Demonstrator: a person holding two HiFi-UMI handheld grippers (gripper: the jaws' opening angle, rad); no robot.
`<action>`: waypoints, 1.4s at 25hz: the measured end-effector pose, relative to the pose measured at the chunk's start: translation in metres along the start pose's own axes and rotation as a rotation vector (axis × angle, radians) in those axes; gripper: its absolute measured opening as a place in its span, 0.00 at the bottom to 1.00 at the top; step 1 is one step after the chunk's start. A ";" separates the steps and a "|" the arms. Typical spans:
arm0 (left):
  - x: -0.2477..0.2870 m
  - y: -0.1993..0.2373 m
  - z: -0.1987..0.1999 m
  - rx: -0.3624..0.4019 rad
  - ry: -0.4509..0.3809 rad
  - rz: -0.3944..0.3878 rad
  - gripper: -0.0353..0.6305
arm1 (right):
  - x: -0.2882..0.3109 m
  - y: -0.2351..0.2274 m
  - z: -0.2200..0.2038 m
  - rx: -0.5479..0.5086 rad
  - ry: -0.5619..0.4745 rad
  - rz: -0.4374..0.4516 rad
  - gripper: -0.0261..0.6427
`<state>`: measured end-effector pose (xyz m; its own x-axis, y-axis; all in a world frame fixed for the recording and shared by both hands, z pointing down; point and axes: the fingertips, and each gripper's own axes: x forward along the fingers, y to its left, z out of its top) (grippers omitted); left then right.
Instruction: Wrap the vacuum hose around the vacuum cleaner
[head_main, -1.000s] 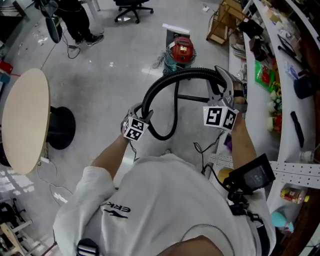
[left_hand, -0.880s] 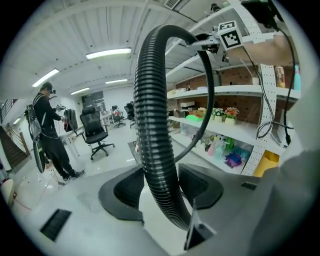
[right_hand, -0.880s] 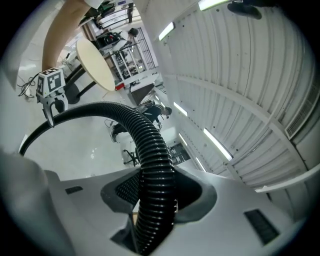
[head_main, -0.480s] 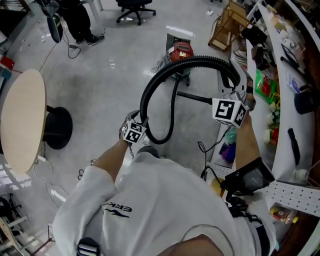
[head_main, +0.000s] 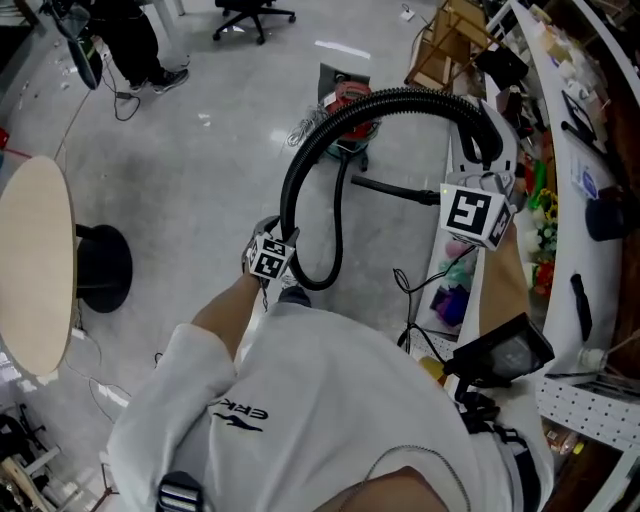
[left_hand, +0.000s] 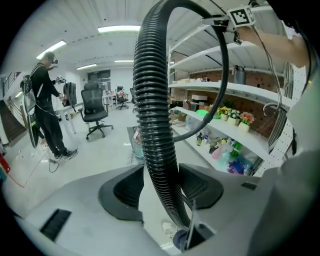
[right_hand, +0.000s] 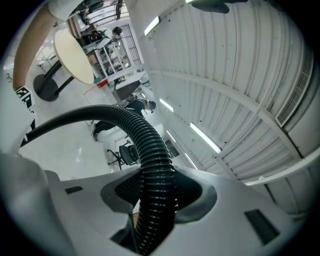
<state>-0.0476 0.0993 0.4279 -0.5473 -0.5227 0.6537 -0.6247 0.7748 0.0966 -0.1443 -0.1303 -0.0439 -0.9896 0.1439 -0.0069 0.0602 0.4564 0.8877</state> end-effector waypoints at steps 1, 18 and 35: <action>0.006 0.003 0.006 0.002 -0.008 -0.008 0.35 | 0.007 -0.002 0.001 0.000 0.004 -0.006 0.29; 0.071 0.092 0.065 0.013 -0.012 -0.083 0.28 | 0.107 -0.014 -0.043 0.025 0.159 -0.034 0.29; 0.100 0.240 0.178 0.060 0.005 0.181 0.24 | 0.193 0.001 -0.169 0.204 0.274 0.012 0.29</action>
<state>-0.3511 0.1698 0.3828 -0.6510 -0.3744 0.6603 -0.5482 0.8336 -0.0678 -0.3576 -0.2502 0.0329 -0.9853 -0.0785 0.1515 0.0695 0.6263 0.7764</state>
